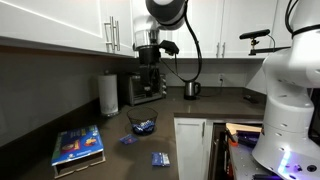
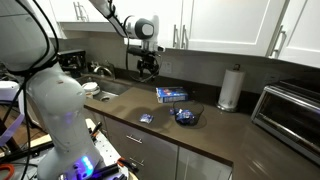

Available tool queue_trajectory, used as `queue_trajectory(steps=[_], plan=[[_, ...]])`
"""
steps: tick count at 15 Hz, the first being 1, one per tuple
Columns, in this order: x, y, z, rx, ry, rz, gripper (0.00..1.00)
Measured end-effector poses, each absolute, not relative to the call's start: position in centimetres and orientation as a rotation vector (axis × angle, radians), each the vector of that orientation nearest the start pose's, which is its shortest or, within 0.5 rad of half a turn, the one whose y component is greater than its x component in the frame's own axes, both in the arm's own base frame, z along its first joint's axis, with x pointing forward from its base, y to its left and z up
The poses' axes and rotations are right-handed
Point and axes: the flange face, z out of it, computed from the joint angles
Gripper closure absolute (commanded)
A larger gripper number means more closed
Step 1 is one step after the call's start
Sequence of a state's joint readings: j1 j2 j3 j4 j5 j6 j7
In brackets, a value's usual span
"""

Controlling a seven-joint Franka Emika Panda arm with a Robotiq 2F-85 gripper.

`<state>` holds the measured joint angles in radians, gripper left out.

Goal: Get the right sachet and put it in the black basket

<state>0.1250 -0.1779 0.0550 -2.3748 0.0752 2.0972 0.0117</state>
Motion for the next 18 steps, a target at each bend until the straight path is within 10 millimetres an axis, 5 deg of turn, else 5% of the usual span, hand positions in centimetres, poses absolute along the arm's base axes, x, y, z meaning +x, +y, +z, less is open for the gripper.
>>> queue_trajectory(steps=[7,18], plan=[[47.4,5.6,32.2,-3.084,-0.157,0.12,0.0],[48.9,3.7,22.1,-3.02,-0.094,0.25,0.0]])
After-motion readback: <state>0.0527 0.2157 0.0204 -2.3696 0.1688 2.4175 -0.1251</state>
